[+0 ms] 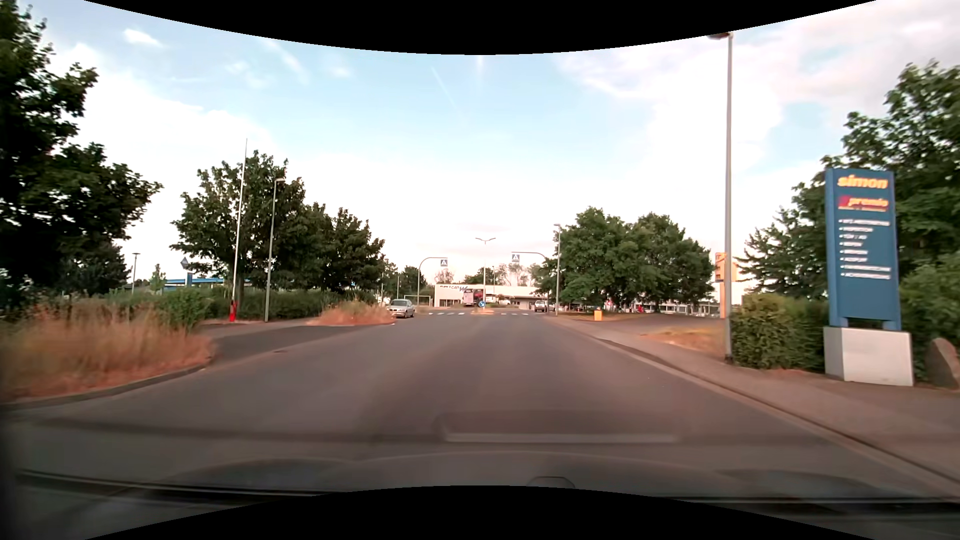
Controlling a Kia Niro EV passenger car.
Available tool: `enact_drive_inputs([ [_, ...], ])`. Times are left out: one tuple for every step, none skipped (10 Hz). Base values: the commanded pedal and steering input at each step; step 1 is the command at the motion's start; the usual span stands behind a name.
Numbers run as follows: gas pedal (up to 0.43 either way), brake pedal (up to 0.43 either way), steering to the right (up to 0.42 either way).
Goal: Follow the waypoints while adhering to traffic rules and regulations
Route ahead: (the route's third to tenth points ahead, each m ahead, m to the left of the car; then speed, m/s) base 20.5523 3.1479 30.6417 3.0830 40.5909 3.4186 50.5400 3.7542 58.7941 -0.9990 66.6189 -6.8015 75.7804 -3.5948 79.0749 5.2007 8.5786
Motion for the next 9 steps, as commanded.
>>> enact_drive_inputs([
  [0.0,0.0,0.01],
  [0.0,0.0,0.01],
  [0.0,0.0,0.01],
  [0.0,0.0,0.007],
  [0.0,0.0,0.004],
  [0.0,0.0,0.004],
  [0.0,0.0,0.002],
  [0.0,0.0,0.001],
  [0.0,0.0,0.001],
])
